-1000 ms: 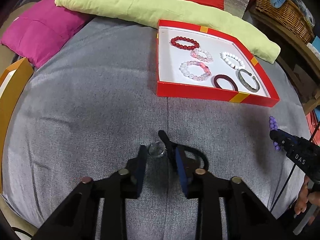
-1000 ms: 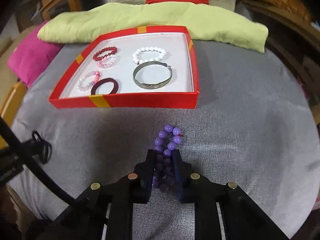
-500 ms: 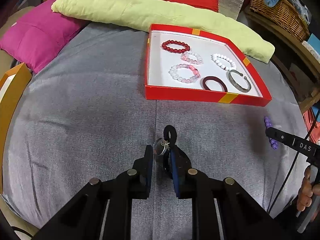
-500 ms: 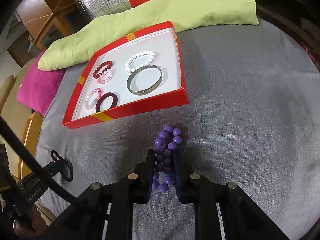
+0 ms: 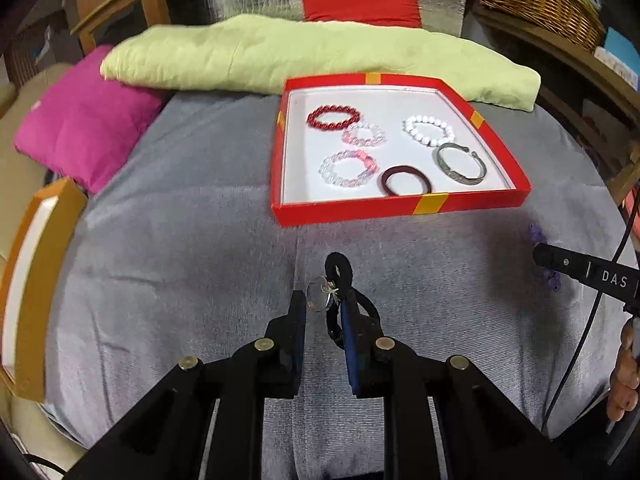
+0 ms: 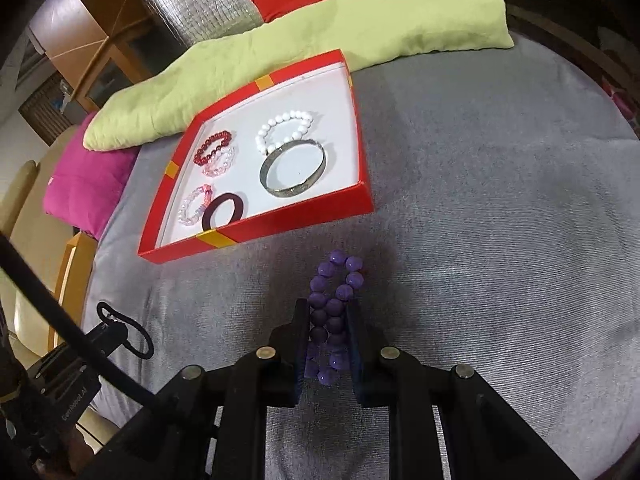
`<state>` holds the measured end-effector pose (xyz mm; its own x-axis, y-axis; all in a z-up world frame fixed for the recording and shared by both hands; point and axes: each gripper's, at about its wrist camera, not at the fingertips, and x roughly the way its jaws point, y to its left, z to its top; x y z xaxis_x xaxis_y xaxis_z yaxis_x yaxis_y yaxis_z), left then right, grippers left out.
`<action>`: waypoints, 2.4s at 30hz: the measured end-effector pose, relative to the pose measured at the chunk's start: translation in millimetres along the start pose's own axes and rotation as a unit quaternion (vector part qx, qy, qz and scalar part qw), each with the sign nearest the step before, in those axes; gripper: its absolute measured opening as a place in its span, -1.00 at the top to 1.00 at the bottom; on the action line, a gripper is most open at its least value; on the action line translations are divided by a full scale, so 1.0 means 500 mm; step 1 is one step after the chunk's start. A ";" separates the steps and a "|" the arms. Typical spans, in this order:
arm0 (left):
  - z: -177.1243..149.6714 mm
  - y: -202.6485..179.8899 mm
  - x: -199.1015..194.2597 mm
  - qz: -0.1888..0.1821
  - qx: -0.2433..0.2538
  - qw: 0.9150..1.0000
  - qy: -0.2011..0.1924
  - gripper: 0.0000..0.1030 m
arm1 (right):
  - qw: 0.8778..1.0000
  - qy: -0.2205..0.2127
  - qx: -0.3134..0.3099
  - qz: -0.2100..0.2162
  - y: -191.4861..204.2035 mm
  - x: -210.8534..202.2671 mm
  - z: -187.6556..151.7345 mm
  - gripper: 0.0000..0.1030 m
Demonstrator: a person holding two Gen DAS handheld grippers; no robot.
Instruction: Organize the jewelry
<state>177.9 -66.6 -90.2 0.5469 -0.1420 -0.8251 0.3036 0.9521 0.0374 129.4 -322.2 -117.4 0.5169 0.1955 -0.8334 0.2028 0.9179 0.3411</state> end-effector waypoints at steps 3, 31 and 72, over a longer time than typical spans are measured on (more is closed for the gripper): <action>0.006 -0.018 -0.013 0.007 0.014 1.000 -0.008 0.64 | 1.000 -0.002 0.003 0.003 -0.004 -0.005 0.000 0.63; 0.017 -0.055 -0.071 -0.025 0.023 0.999 -0.026 0.64 | 0.999 -0.023 0.021 0.027 -0.023 -0.045 0.001 0.63; -0.041 0.010 0.060 -0.089 -0.020 0.994 0.053 -0.10 | 0.997 0.049 -0.054 -0.002 0.044 0.017 -0.023 -0.02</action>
<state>179.9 -60.6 -126.3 0.4015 -0.2827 -0.8712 0.3568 0.9243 -0.1355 128.7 -296.7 -121.8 0.4317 0.2196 -0.8749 0.1115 0.9495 0.2934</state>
